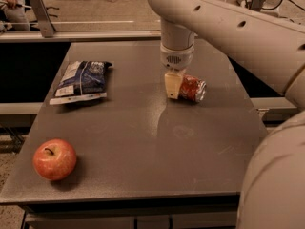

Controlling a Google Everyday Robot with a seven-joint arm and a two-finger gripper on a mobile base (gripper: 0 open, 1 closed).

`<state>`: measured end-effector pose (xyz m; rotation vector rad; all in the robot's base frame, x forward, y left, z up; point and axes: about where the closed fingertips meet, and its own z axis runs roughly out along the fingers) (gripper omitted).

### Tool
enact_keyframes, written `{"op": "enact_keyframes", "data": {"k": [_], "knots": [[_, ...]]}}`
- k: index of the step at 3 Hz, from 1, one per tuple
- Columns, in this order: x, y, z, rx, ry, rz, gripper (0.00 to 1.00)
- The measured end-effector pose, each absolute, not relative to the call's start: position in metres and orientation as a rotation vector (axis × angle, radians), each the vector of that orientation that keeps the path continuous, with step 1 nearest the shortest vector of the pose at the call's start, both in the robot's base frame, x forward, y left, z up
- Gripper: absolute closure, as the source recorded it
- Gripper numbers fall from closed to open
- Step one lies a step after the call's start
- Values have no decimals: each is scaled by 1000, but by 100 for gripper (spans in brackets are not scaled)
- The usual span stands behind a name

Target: Place coke can upright

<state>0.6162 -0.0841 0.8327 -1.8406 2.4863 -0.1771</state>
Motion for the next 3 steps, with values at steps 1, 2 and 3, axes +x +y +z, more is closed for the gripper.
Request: {"op": "enact_keyframes", "data": {"k": [1, 2, 3], "knots": [[614, -88, 845, -1842, 2434, -138, 100], [607, -85, 867, -1845, 2294, -28, 100], [603, -82, 882, -1842, 2119, 175, 100]]}}
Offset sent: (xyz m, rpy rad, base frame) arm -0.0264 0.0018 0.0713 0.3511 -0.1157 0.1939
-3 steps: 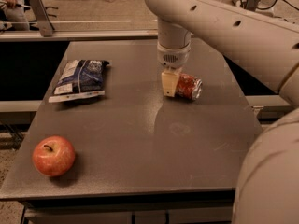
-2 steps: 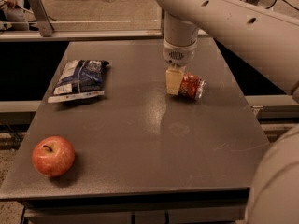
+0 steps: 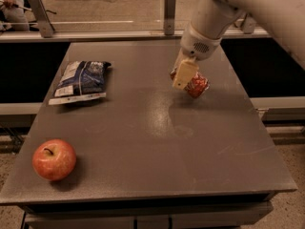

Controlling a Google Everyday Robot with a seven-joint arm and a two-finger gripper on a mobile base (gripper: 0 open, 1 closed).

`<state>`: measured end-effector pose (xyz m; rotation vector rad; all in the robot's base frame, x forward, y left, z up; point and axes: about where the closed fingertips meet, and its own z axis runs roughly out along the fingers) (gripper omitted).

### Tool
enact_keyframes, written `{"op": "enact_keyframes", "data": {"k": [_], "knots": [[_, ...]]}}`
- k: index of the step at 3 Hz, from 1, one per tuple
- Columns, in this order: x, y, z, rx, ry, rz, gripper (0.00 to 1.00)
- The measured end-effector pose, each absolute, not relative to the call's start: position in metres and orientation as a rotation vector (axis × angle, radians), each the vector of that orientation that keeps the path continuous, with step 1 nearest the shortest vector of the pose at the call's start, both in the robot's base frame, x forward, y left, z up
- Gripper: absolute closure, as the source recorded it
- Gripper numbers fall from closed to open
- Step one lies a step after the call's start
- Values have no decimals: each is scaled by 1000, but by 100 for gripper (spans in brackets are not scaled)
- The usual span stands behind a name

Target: Place coke can upright

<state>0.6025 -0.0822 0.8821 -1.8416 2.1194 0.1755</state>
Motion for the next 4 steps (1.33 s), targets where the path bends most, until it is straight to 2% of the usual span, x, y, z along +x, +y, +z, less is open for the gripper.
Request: {"op": "enact_keyframes", "data": {"k": [1, 4], "knots": [[597, -80, 889, -1814, 1904, 364, 100], [588, -104, 908, -1615, 1466, 657, 100]]}}
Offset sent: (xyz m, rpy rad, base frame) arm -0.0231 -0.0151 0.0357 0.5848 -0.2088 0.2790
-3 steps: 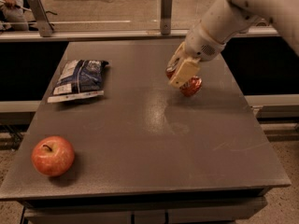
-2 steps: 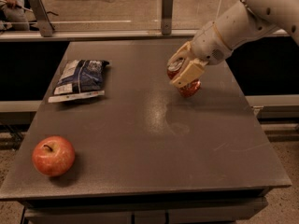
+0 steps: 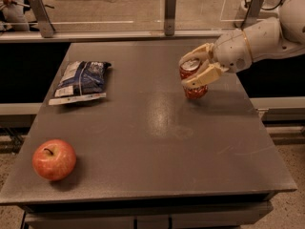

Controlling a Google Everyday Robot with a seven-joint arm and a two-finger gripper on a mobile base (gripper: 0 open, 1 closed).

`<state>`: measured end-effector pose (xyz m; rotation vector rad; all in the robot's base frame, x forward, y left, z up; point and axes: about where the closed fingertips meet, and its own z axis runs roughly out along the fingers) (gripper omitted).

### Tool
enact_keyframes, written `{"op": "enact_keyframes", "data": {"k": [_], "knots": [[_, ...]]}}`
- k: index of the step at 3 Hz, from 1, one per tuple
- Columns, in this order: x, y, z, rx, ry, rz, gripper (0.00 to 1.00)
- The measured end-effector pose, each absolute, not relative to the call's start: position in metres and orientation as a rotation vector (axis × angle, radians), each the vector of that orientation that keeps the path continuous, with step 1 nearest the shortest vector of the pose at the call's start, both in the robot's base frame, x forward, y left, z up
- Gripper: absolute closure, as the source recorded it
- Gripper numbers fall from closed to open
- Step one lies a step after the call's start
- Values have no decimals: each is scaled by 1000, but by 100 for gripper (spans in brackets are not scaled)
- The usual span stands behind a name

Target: Place coke can upright

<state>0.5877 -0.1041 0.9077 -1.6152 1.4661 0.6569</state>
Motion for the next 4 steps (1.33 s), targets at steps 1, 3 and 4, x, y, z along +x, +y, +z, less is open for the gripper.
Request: {"op": "enact_keyframes", "data": {"k": [1, 3, 4], "knots": [[591, -118, 902, -1537, 1410, 741, 100], [595, -131, 892, -1444, 1355, 806, 82], [595, -131, 893, -1444, 1355, 806, 59]]}}
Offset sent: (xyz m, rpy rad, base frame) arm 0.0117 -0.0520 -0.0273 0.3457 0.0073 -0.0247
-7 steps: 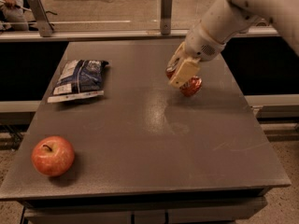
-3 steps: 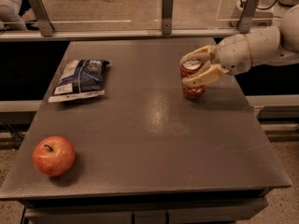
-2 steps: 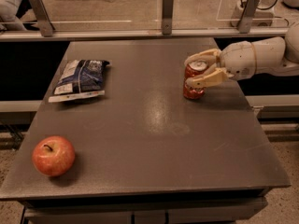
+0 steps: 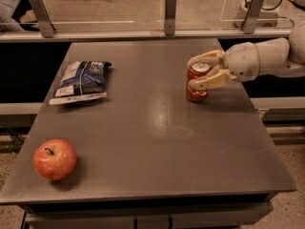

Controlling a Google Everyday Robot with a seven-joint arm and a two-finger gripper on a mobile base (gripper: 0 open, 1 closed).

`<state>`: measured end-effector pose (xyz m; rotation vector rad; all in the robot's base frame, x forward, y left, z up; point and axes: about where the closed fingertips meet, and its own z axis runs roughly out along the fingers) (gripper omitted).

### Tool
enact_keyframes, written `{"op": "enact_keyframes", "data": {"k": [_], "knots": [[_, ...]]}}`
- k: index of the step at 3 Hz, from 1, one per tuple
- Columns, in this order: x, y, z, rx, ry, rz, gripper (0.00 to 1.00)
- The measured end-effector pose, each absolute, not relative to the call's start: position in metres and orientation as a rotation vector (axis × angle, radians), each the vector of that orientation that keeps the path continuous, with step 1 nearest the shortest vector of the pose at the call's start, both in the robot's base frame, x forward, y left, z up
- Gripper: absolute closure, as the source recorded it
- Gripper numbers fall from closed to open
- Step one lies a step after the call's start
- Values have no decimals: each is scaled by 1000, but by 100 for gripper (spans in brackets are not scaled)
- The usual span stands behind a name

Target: Place coke can upright

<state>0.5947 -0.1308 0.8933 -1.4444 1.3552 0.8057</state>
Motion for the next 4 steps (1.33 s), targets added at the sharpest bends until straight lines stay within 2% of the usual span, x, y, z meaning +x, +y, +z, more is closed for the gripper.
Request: {"op": "enact_keyframes", "data": {"k": [2, 3, 4], "knots": [[595, -130, 893, -1445, 1355, 806, 12], [595, -128, 893, -1447, 1353, 810, 0], [595, -128, 893, -1447, 1352, 810, 0]]}}
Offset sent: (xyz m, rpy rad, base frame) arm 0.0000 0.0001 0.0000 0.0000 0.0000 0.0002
